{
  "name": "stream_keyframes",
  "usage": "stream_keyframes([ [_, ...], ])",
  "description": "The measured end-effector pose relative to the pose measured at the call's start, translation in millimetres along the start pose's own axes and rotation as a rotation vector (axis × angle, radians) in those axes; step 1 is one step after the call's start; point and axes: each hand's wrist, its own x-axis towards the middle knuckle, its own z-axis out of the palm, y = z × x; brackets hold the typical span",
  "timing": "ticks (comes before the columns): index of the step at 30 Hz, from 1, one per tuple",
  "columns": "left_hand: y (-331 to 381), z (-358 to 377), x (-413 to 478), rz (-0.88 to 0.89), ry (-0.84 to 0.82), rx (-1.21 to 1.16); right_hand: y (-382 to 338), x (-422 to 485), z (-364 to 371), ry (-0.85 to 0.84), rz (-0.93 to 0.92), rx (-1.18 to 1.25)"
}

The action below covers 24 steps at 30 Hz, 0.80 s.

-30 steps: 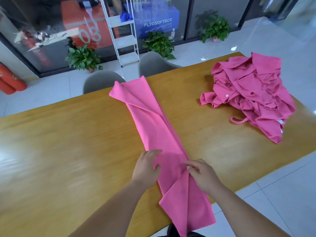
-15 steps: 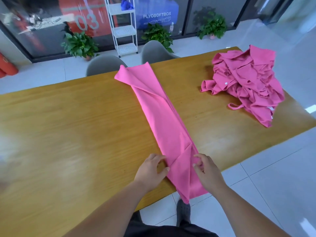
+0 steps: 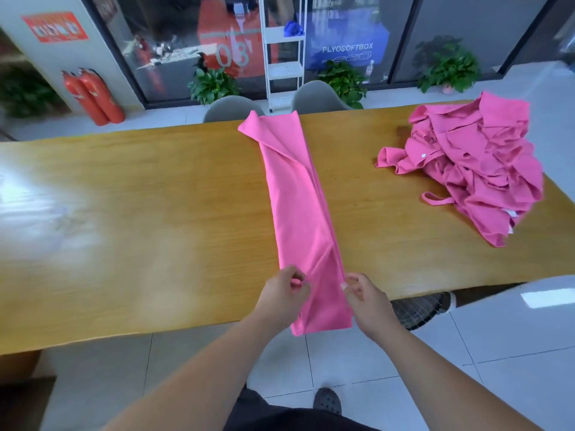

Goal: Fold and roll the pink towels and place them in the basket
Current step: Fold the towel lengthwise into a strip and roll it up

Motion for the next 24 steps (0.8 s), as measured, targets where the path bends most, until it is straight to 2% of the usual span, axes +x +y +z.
stream_keyframes([
  [3, 23.5, 27.2, -26.8, 0.094, -0.179, -0.064, 11.5, -5.6, -3.5, -0.033, 0.083, 0.208],
  [5, 15.2, 39.6, -36.2, 0.076, -0.122, 0.012, 15.1, -13.1, -4.5, -0.071, 0.154, 0.293],
  [7, -0.5, 44.2, -43.7, 0.039, -0.015, 0.19, 18.2, -15.7, -5.5, -0.072, 0.169, 0.309],
  [12, -38.4, 44.8, -67.4, 0.111, 0.059, 0.572, 20.4, -10.1, -5.9, -0.037, 0.114, 0.084],
  [15, -46.3, 50.0, -72.2, 0.065, 0.109, 0.67, 1.8, -17.4, -8.8, -0.032, 0.06, 0.383],
  [17, -46.5, 54.4, -70.3, 0.022, 0.199, 0.649, -5.6, -24.5, -12.3, -0.041, 0.067, 0.564],
  [21, -43.1, 56.7, -71.9, -0.174, 0.289, 0.456, 4.5, -26.3, -16.6, -0.045, 0.137, 0.372],
  [24, -39.8, 60.8, -75.7, -0.36, 0.283, 0.231, 0.5, -29.1, -19.7, -0.008, 0.044, 0.513],
])
